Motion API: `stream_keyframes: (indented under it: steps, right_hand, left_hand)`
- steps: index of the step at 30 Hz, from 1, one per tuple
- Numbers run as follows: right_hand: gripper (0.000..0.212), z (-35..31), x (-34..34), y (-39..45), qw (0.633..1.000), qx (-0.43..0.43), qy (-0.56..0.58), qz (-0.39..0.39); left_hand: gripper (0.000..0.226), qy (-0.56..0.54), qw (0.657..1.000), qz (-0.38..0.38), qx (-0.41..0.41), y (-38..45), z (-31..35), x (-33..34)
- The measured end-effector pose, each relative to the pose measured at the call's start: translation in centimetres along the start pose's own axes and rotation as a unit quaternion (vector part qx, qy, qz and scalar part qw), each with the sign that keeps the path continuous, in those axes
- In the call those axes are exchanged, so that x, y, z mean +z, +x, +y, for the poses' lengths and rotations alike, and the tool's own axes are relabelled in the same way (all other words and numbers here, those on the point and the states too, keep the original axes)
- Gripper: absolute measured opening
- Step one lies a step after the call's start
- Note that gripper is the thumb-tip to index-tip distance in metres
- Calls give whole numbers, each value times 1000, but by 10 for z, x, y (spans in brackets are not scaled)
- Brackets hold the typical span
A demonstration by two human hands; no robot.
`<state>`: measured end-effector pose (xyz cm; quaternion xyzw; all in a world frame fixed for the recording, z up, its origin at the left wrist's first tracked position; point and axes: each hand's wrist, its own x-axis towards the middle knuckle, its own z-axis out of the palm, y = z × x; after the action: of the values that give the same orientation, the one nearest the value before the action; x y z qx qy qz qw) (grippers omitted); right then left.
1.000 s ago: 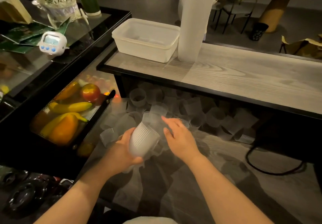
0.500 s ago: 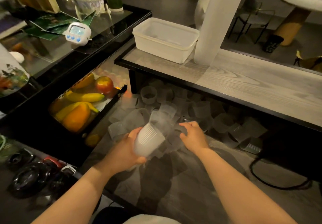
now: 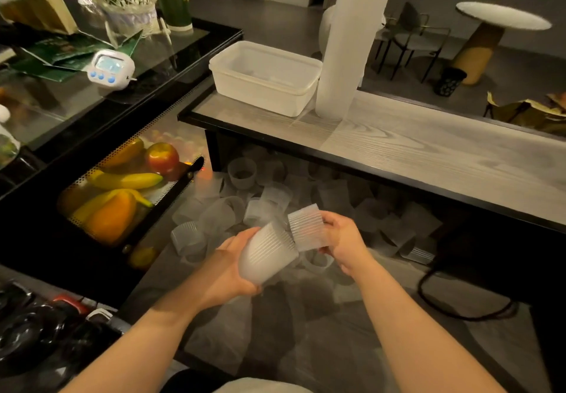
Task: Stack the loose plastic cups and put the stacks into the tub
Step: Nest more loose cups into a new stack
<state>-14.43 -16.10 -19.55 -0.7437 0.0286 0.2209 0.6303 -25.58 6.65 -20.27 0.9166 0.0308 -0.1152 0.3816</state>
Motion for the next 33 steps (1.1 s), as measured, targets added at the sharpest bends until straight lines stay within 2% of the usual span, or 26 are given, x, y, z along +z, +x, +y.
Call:
stream_keyframes:
  steps: [10, 13, 15, 17, 18, 20, 22, 24, 29, 31, 33]
  right_hand:
    - [38, -5, 12, -1, 975, -48, -209, -63]
    - [33, 1, 16, 0, 978, -59, -190, -60]
    - [29, 4, 16, 7, 991, -22, -136, 2]
    - [23, 11, 13, 12, 983, 27, -160, 80]
    - [24, 20, 10, 15, 971, 38, -217, 92]
    - [29, 46, 3, 22, 938, 45, -338, 55]
    - [21, 63, 2, 22, 886, 36, -462, 14]
    - [23, 62, 5, 16, 839, 42, -542, -3]
    - [30, 62, 13, 23, 759, 21, -650, -9]
    - [28, 64, 15, 26, 749, 17, -662, -9]
    - [27, 66, 15, 27, 755, 9, -656, 6]
  left_hand:
    - [107, -14, 999, -2, 32, 9, 17, 5]
    - [105, 4, 1000, 4, 23, 15, 19, 5]
    - [104, 4, 1000, 9, 8, 18, 18, 5]
    - [104, 2, 1000, 20, -9, 21, 16, 4]
    - [104, 1, 1000, 25, -13, 21, 14, 4]
    - [105, -1, 999, 26, -23, 22, 11, 4]
    - [107, -3, 999, 23, -34, 23, 6, 4]
    - [108, -7, 999, 22, -39, 23, 3, 4]
    - [107, -25, 999, 16, -42, 25, -2, 3]
    - [107, -33, 999, 7, -42, 28, -4, 2]
    - [108, -35, 999, 0, -42, 30, -5, 2]
